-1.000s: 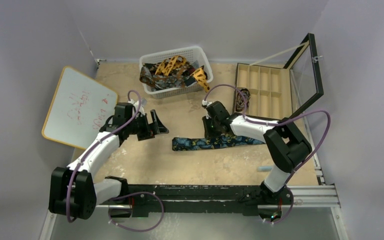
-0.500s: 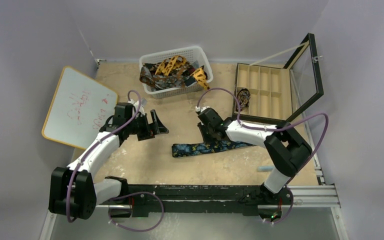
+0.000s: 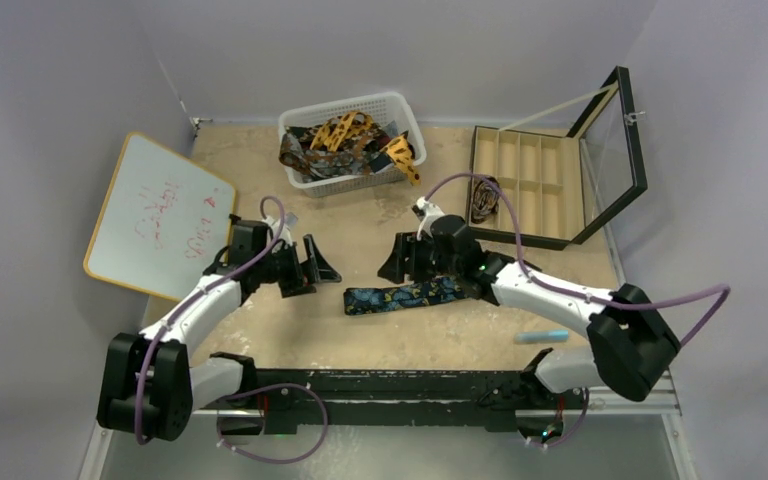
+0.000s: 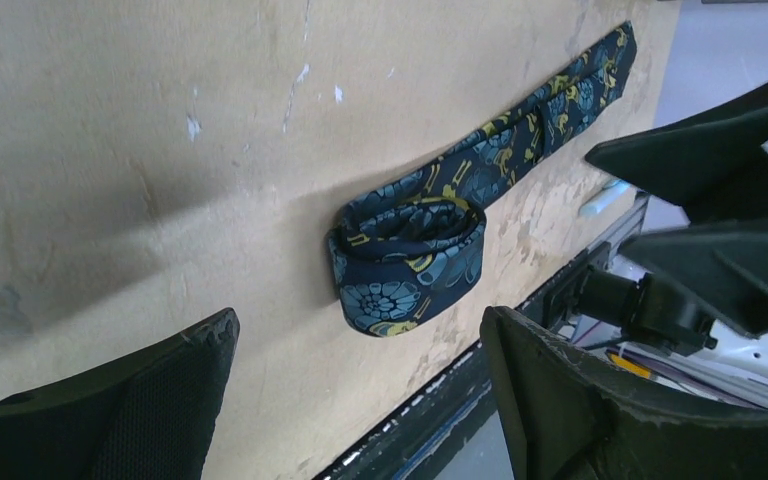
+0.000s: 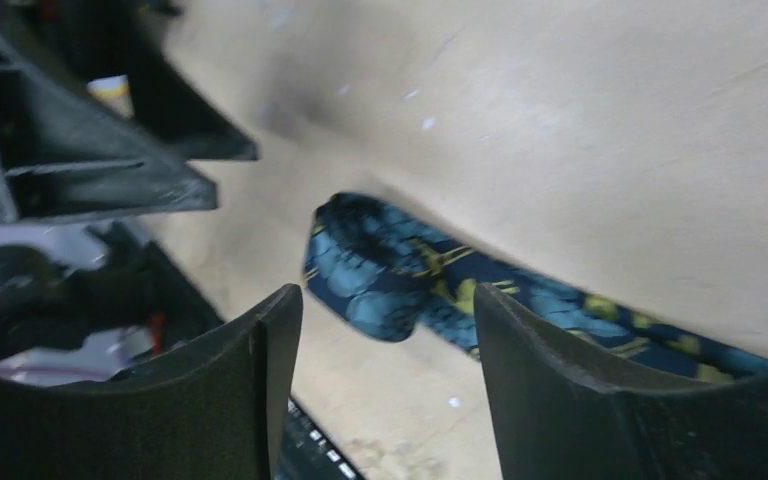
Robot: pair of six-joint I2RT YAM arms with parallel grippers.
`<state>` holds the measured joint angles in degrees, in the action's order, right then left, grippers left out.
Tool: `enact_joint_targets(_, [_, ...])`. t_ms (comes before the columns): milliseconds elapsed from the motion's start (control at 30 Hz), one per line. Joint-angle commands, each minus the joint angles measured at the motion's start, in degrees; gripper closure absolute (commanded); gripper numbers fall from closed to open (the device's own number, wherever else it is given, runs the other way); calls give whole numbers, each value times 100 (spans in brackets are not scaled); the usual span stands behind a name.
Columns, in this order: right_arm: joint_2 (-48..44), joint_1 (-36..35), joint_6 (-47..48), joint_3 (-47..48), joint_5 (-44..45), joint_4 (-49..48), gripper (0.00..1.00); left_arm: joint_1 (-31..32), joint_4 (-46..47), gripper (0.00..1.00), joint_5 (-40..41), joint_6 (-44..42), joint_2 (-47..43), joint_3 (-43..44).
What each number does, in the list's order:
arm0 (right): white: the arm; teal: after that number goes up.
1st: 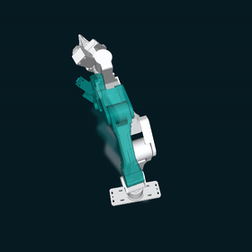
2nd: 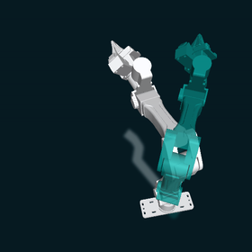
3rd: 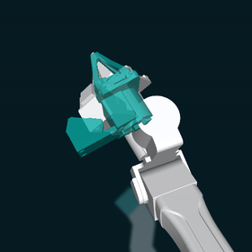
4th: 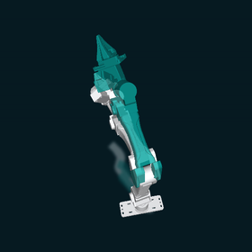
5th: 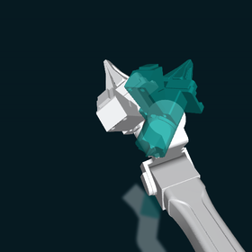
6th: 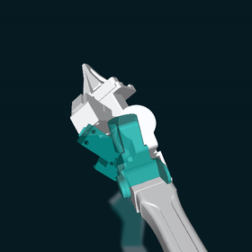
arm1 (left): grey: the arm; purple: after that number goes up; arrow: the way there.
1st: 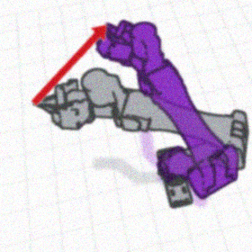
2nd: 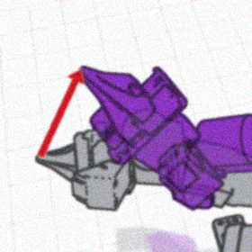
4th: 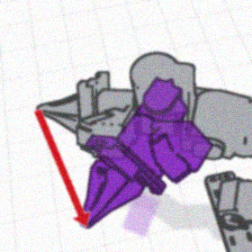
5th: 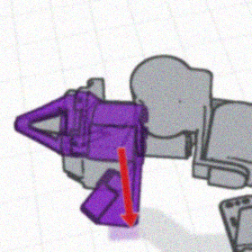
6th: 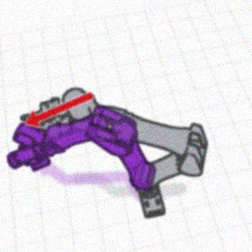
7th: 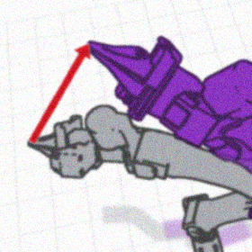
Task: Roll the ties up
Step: Roll the tie at the center of the board.
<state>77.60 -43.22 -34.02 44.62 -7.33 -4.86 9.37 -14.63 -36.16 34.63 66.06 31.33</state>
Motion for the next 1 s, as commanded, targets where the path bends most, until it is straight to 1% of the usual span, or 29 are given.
enact_joint_targets(0, [146, -2, -1128, -697, -1799, -1782, 30, -47, 541, 11, -415, 229, -182, -255])
enact_joint_targets(100, [335, -4, -1259, -891, -2108, -2217, 29, -47, 782, 11, -587, 329, -221, -456])
enact_joint_targets(267, [771, 29, -1411, -906, -2333, -2437, 29, -40, 1013, 13, -729, 438, -142, -674])
enact_joint_targets(333, [1061, 77, -1424, -853, -2408, -2484, 31, -42, 1042, 14, -739, 455, -57, -688])
enact_joint_targets(467, [1406, 230, -1490, -827, -2566, -2599, 40, -40, 1064, 16, -781, 440, 47, -663])
enact_joint_targets(700, [1524, 417, -1508, -880, -2664, -2673, 42, -40, 1074, 16, -840, 372, 146, -646])
enact_joint_targets(867, [1717, 473, -1392, -781, -2752, -2626, 51, -40, 1128, 19, -978, 322, 228, -652])
enact_joint_targets(967, [1804, 472, -1379, -753, -2791, -2618, 54, -40, 1147, 19, -994, 325, 227, -678])
